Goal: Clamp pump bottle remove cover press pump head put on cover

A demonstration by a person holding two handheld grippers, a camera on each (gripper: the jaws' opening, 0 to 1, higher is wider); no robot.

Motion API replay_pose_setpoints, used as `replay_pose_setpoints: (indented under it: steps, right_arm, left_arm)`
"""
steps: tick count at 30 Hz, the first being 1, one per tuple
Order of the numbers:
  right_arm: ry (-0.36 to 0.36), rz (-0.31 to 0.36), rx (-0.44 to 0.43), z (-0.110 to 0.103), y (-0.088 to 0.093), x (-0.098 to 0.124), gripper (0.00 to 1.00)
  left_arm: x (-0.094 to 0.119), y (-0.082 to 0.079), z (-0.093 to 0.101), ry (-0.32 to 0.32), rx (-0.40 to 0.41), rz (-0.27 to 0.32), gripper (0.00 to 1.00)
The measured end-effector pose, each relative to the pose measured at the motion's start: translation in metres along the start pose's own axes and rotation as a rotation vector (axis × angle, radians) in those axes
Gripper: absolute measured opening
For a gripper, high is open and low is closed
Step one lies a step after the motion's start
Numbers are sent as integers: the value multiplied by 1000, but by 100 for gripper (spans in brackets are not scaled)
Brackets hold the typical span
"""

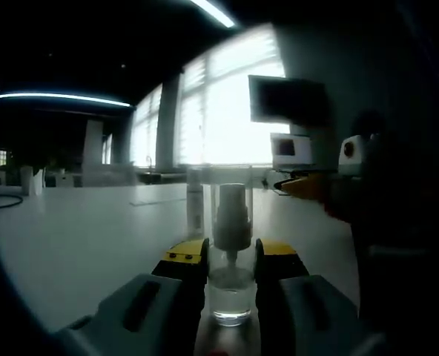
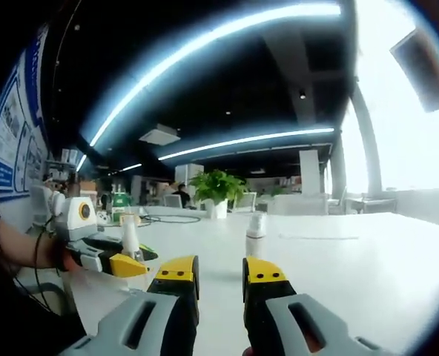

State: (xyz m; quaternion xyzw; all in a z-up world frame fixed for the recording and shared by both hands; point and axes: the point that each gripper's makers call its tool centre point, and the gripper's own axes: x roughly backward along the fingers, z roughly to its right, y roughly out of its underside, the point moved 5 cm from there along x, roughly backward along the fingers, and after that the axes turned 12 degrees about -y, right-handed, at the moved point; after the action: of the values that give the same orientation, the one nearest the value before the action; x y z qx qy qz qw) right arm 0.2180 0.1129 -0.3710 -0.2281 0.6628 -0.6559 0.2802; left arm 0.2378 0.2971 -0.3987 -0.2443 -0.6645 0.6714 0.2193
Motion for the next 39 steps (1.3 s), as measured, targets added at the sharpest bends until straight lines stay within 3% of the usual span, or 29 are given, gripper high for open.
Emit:
replay_pose_setpoints:
  steps: [8,11,16,39]
  right_arm:
    - [18,-4,-12,8,18,2,17]
    - [33,22,33,8,13,2,15]
    - [47,-10,59,13,20,-2,15]
    - [59,28,43,20,18,4,15]
  left_arm:
    - [0,1,-1,-4,-2,0,16]
    - [0,1,-2,-3,-3,0,16]
    - [-1,0,-1,-4,-5,0,16]
    - [-3,0,-7,-18,-6,-14,16]
